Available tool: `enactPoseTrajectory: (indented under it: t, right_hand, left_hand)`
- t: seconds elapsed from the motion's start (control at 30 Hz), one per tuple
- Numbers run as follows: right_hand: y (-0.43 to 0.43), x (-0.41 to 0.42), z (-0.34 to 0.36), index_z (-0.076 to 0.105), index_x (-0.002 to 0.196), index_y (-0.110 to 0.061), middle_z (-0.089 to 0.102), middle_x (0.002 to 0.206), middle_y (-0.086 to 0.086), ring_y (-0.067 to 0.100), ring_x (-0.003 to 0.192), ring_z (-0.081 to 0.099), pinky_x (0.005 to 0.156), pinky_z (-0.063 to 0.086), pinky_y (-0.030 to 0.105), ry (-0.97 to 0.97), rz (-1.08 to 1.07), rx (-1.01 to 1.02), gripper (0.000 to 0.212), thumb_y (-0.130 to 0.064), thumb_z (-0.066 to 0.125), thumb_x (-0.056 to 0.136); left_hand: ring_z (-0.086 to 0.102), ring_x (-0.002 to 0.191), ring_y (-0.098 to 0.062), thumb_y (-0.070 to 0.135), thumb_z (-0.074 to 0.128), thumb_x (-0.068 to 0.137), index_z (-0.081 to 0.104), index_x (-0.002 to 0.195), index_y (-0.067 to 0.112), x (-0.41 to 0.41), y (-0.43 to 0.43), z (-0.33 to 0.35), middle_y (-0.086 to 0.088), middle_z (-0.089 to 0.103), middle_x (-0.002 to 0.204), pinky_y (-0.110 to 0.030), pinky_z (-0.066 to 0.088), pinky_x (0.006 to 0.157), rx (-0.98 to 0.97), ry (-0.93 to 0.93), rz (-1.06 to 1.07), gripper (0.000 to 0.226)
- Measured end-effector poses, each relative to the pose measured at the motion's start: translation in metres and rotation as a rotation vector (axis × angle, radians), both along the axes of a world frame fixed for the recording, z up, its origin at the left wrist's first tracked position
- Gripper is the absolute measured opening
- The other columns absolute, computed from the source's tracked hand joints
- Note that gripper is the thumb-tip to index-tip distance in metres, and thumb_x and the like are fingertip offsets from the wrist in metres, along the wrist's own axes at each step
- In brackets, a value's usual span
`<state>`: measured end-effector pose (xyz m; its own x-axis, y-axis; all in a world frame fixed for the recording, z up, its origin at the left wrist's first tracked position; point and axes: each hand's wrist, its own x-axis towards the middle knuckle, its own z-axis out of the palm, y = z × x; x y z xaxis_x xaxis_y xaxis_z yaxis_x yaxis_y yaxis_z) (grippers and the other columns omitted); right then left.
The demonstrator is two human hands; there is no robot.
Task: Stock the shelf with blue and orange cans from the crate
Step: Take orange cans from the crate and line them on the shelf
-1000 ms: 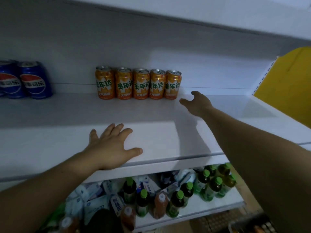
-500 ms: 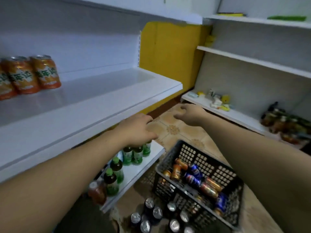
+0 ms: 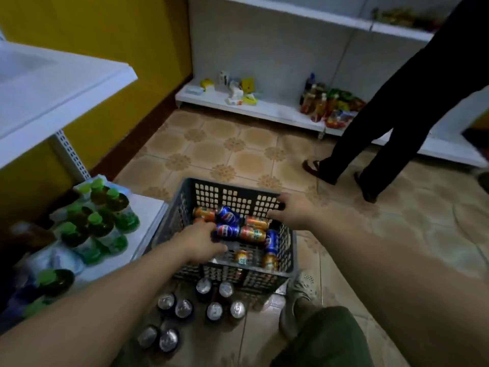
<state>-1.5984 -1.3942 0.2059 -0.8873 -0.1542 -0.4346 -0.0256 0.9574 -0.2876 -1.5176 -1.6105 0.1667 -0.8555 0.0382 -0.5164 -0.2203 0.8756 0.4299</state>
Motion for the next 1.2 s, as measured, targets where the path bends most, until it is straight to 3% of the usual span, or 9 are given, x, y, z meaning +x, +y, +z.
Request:
enactPoseTrajectory:
  t: [0.17, 0.33, 0.4, 0.57, 0.7, 0.83, 0.93, 1.07, 1.2]
  right_hand:
    - [0.014, -0.019, -0.082, 0.036, 0.146, -0.017, 0.049, 0.141, 0.009, 0.026, 0.122, 0.052, 0.090, 0.044, 0.032, -0.149, -0.033, -0.018, 0.064, -0.050, 0.053, 0.094]
    - [0.015, -0.045, -0.168, 0.034, 0.147, -0.016, 0.046, 0.143, 0.010, 0.025, 0.123, 0.050, 0.096, 0.041, 0.033, -0.323, -0.043, -0.053, 0.061, -0.047, 0.050, 0.096]
    - [0.013, -0.061, -0.206, 0.037, 0.144, -0.014, 0.049, 0.139, 0.010, 0.024, 0.116, 0.053, 0.092, 0.042, 0.032, -0.377, -0.051, -0.069, 0.060, -0.048, 0.049, 0.096]
    - [0.003, -0.092, -0.303, 0.042, 0.138, -0.013, 0.056, 0.130, 0.011, 0.026, 0.112, 0.056, 0.095, 0.046, 0.036, -0.512, -0.106, -0.096, 0.057, -0.050, 0.051, 0.094]
    - [-0.012, -0.106, -0.369, 0.027, 0.149, -0.010, 0.045, 0.145, 0.012, 0.028, 0.123, 0.051, 0.100, 0.044, 0.037, -0.624, -0.207, -0.154, 0.073, -0.046, 0.056, 0.093]
    - [-0.028, -0.111, -0.412, 0.011, 0.153, -0.010, 0.052, 0.136, 0.015, 0.024, 0.107, 0.055, 0.090, 0.047, 0.032, -0.670, -0.265, -0.174, 0.080, -0.035, 0.059, 0.094]
    - [-0.042, -0.108, -0.435, -0.002, 0.154, -0.016, 0.040, 0.148, 0.015, 0.029, 0.124, 0.049, 0.094, 0.041, 0.027, -0.715, -0.323, -0.210, 0.094, -0.033, 0.066, 0.091]
    - [-0.054, -0.110, -0.446, 0.018, 0.141, -0.017, 0.053, 0.133, 0.018, 0.033, 0.116, 0.056, 0.098, 0.047, 0.045, -0.614, -0.317, -0.137, 0.077, -0.031, 0.069, 0.087]
    - [-0.056, -0.111, -0.412, 0.025, 0.140, -0.023, 0.057, 0.129, 0.007, 0.027, 0.113, 0.058, 0.095, 0.049, 0.041, -0.484, -0.347, -0.308, 0.074, -0.030, 0.073, 0.083]
  left_hand:
    - [0.049, 0.123, -0.024, 0.053, 0.063, 0.080, 0.042, 0.140, 0.018, -0.044, 0.014, -0.076, -0.006, 0.045, 0.141, -0.039, 0.044, 0.101, -0.008, -0.135, -0.022, 0.072]
    - [0.053, 0.117, -0.025, 0.053, 0.063, 0.078, 0.046, 0.135, 0.020, -0.094, 0.018, -0.159, -0.006, 0.051, 0.136, -0.041, 0.047, 0.098, 0.001, -0.249, -0.017, 0.067]
    - [0.054, 0.116, -0.024, 0.052, 0.063, 0.079, 0.046, 0.135, 0.021, -0.111, 0.020, -0.192, -0.005, 0.051, 0.136, -0.040, 0.047, 0.097, 0.011, -0.292, -0.010, 0.066]
    - [0.054, 0.100, -0.016, 0.045, 0.065, 0.083, 0.047, 0.133, 0.020, -0.138, 0.024, -0.266, -0.003, 0.055, 0.130, -0.029, 0.045, 0.082, 0.042, -0.398, -0.027, 0.058]
    - [0.049, 0.124, -0.022, 0.050, 0.068, 0.078, 0.038, 0.143, 0.020, -0.153, 0.016, -0.315, -0.003, 0.043, 0.146, -0.038, 0.043, 0.103, 0.069, -0.490, -0.026, 0.078]
    - [0.048, 0.124, -0.023, 0.048, 0.065, 0.082, 0.037, 0.143, 0.021, -0.161, 0.011, -0.341, -0.004, 0.044, 0.144, -0.033, 0.041, 0.102, 0.031, -0.559, -0.041, 0.072]
    - [0.046, 0.124, -0.024, 0.054, 0.059, 0.083, 0.042, 0.137, 0.022, -0.164, 0.013, -0.343, -0.004, 0.044, 0.141, -0.036, 0.040, 0.101, -0.086, -0.486, -0.164, 0.065]
    - [0.041, 0.129, -0.025, 0.057, 0.057, 0.083, 0.038, 0.140, 0.024, -0.168, 0.011, -0.342, -0.005, 0.040, 0.144, -0.039, 0.037, 0.104, -0.037, -0.437, -0.169, 0.069]
    - [0.042, 0.130, -0.024, 0.054, 0.062, 0.082, 0.031, 0.146, 0.021, -0.160, -0.001, -0.330, -0.005, 0.037, 0.149, -0.032, 0.038, 0.102, 0.071, -0.473, -0.032, 0.078]
